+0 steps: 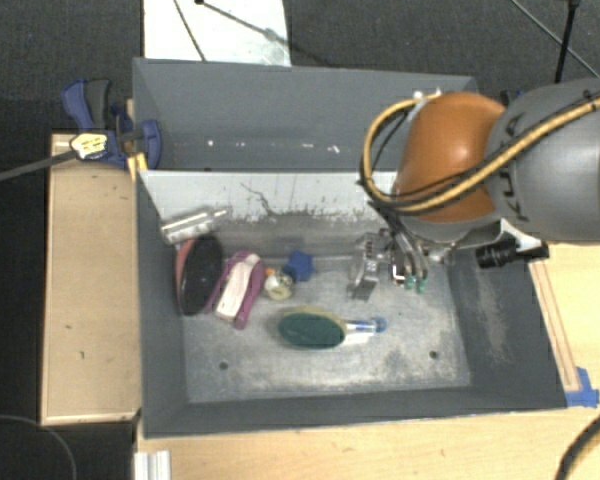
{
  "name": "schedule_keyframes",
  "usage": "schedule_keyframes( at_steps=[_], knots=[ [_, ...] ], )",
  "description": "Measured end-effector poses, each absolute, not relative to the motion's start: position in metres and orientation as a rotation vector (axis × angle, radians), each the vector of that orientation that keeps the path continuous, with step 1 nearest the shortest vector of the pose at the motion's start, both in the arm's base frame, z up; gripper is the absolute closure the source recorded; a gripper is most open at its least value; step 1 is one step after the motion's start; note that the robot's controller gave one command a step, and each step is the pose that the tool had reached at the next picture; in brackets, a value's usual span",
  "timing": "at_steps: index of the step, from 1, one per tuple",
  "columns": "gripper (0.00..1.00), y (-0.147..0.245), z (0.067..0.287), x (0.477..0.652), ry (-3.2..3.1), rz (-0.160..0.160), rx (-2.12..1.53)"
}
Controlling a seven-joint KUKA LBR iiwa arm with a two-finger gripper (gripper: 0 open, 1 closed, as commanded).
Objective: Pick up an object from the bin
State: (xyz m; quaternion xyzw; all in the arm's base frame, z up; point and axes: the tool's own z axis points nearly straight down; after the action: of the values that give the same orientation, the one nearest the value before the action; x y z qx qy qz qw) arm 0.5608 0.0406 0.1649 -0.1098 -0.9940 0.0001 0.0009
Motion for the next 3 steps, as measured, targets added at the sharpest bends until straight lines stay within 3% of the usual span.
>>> schedule_keyframes(
  at_steps=[1, 2, 3],
  knots=[
    [1.00, 0.047, 0.123, 0.561, -3.094, 0.000, -0.536],
    [0.00, 0.047, 0.125, 0.562, -3.097, 0.000, -0.534],
    [0.00, 0.051, 0.071, 0.526, -3.122, -0.003, -0.310]
  ],
)
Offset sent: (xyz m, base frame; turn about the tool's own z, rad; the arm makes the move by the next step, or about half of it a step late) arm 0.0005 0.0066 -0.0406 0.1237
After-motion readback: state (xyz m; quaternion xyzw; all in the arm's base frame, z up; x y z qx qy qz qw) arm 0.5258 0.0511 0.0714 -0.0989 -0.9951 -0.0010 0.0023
